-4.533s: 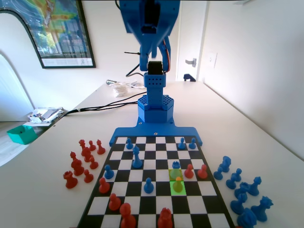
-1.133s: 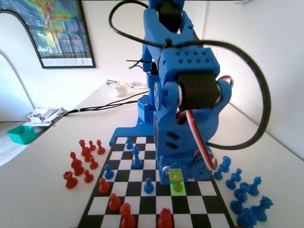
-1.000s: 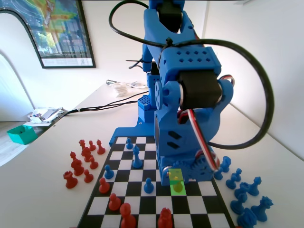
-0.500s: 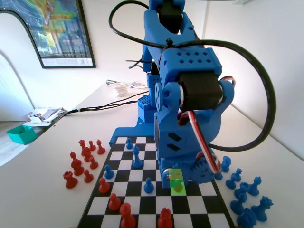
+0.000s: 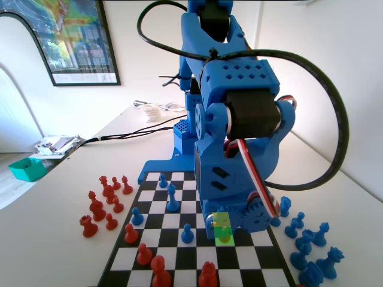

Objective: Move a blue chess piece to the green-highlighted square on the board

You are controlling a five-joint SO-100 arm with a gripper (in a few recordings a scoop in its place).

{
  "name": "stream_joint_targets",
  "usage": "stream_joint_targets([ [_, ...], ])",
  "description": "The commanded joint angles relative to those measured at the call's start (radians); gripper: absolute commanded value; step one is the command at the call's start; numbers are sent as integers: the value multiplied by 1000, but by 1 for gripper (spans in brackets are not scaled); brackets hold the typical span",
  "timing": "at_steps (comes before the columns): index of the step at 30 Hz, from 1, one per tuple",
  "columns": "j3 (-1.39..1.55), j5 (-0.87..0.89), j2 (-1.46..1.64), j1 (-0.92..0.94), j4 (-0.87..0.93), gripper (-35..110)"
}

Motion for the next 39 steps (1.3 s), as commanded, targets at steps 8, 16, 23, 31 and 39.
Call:
stream_joint_targets([
  [8,-160,3,175,23,144,1],
  [16,-198,41,350,117,293,1],
  [23,-299,32,383,319,505,1],
  [31,-295,-35,334,591,568,1],
  [39,-322,-87,258,775,517,1],
])
